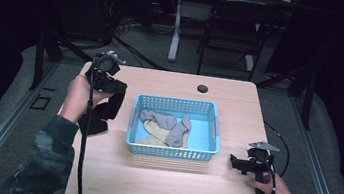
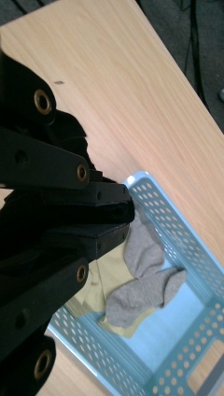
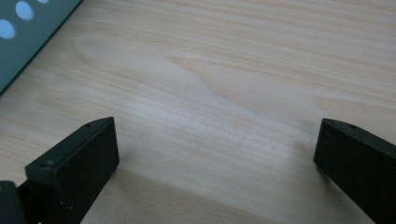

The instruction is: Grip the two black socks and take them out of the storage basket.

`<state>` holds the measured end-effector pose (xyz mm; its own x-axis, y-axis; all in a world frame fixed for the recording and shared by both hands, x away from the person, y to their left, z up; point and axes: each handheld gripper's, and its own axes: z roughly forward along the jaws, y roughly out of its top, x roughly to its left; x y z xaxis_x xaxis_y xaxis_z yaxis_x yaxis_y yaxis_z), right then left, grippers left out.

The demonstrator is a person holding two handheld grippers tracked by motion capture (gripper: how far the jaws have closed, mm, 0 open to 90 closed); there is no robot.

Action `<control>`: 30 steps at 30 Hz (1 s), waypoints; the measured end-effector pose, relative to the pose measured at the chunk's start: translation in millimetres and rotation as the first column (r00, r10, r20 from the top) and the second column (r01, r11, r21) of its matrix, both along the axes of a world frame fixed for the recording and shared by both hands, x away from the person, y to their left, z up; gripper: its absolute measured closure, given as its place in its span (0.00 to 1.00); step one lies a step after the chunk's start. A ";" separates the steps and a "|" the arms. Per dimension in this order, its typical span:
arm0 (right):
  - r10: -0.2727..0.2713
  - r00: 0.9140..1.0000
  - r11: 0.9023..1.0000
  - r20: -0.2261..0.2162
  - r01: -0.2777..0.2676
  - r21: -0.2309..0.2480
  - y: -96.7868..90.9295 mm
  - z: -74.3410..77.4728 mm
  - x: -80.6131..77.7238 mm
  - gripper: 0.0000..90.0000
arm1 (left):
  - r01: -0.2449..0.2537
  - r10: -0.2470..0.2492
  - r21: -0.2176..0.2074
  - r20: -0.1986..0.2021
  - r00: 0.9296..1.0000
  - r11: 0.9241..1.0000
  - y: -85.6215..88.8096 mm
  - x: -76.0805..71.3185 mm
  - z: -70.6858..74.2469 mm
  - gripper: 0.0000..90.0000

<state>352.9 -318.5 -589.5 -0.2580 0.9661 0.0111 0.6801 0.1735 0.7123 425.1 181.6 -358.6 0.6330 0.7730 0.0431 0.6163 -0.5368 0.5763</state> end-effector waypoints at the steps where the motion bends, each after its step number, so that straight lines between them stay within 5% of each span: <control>1: 0.000 1.000 1.000 0.000 0.000 0.000 0.0 0.0 0.0 0.00 | 0.000 0.000 0.000 0.000 1.000 1.000 0.0 0.0 0.0 0.90; 9: 0.000 1.000 1.000 0.001 0.000 0.000 0.0 0.0 0.0 0.00 | -0.069 0.069 -0.003 -0.046 0.997 0.998 33.4 0.5 -19.1 0.89; 14: 0.000 1.000 1.000 0.000 0.000 0.000 0.0 0.0 0.0 0.00 | -0.124 0.123 -0.008 -0.109 0.986 0.992 56.9 3.7 -46.7 0.89; 17: 0.000 1.000 1.000 0.001 0.000 0.000 0.0 0.0 0.0 0.00 | -0.167 0.163 -0.014 -0.148 0.975 0.986 70.3 7.0 -68.4 0.89; 22: 0.000 1.000 1.000 0.000 0.000 0.000 0.0 0.0 0.0 0.00 | -0.256 0.238 -0.048 -0.237 0.942 0.966 88.4 17.9 -119.6 0.86; 25: 0.000 1.000 1.000 0.000 0.000 0.000 0.0 0.0 0.0 0.00 | -0.287 0.266 -0.057 -0.240 0.933 0.956 91.0 18.9 -130.6 0.67; 27: 0.000 1.000 1.000 0.000 0.000 0.000 0.0 0.0 0.0 0.00 | -0.344 0.318 -0.097 -0.212 0.924 0.934 94.9 15.0 -134.3 0.42; 30: 0.000 1.000 1.000 0.000 0.000 0.000 0.0 0.0 0.0 0.00 | -0.361 0.339 -0.122 -0.171 0.925 0.925 97.0 7.3 -131.4 0.18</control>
<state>352.9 -318.5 -589.5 -0.2583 0.9660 0.0109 0.6801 0.1738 0.7122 432.5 278.7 -490.0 0.3117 0.9366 -0.1602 0.8310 -0.1870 0.5239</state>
